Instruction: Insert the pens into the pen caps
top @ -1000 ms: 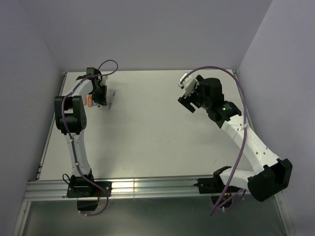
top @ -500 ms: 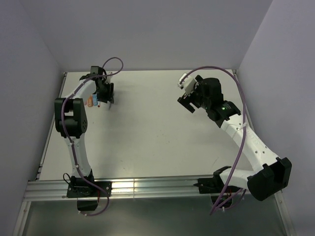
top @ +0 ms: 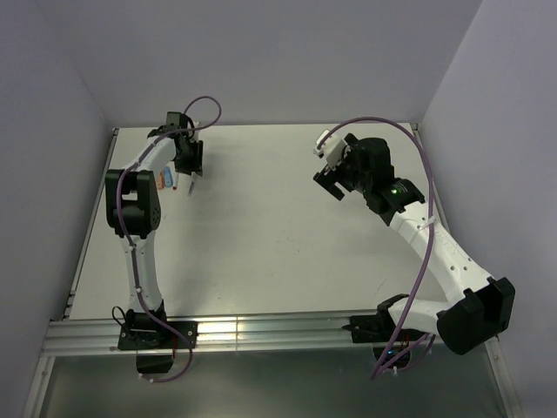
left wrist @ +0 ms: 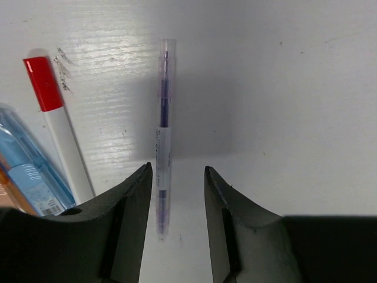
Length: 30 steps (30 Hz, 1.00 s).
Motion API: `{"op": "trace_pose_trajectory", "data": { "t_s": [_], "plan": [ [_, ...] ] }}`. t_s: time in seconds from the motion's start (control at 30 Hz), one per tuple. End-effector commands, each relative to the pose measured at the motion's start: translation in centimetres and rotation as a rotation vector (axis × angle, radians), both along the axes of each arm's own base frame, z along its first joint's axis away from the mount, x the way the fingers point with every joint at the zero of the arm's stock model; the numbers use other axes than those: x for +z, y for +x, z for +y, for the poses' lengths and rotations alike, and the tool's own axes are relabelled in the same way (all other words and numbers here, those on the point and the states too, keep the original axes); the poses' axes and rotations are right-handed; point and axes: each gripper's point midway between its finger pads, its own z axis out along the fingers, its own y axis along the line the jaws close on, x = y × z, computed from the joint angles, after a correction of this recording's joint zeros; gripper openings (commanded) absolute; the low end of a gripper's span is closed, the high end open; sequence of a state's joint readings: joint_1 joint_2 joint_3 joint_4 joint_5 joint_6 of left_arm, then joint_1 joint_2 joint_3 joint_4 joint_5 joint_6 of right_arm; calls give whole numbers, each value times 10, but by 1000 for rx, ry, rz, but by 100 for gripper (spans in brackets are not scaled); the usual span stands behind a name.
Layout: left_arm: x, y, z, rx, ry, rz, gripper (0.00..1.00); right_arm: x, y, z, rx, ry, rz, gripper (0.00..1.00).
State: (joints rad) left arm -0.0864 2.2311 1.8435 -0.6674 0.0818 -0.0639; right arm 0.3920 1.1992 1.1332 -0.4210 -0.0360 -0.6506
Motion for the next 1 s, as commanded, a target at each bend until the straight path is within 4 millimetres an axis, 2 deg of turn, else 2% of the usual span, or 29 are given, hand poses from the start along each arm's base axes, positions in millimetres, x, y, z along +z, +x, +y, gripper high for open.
{"op": "trace_pose_trajectory", "data": {
  "t_s": [0.0,0.1,0.33,0.5,0.63,0.73,0.77,0.97],
  "plan": [
    [8,13,-5,-3,-17,-41,45,25,4,1,-3,30,-55,95],
    [5,14,-4,5,-15,-43,46,22,3,0,-2,22,-53,95],
    [-15,15,-4,11,-7,-13,41,20,0,0,2,25,-50,95],
    [-28,16,-3,1,26,-7,32,21,2,-1,-2,16,-56,95],
    [-28,21,1,18,51,-23,20,23,3,1,1,21,-55,95],
    [-33,26,4,18,69,-19,18,26,4,2,-1,30,-58,95],
    [-37,25,14,39,122,-10,18,26,4,2,-2,35,-56,95],
    [-49,32,37,67,223,-10,17,25,4,4,6,39,-52,94]
  ]
}}
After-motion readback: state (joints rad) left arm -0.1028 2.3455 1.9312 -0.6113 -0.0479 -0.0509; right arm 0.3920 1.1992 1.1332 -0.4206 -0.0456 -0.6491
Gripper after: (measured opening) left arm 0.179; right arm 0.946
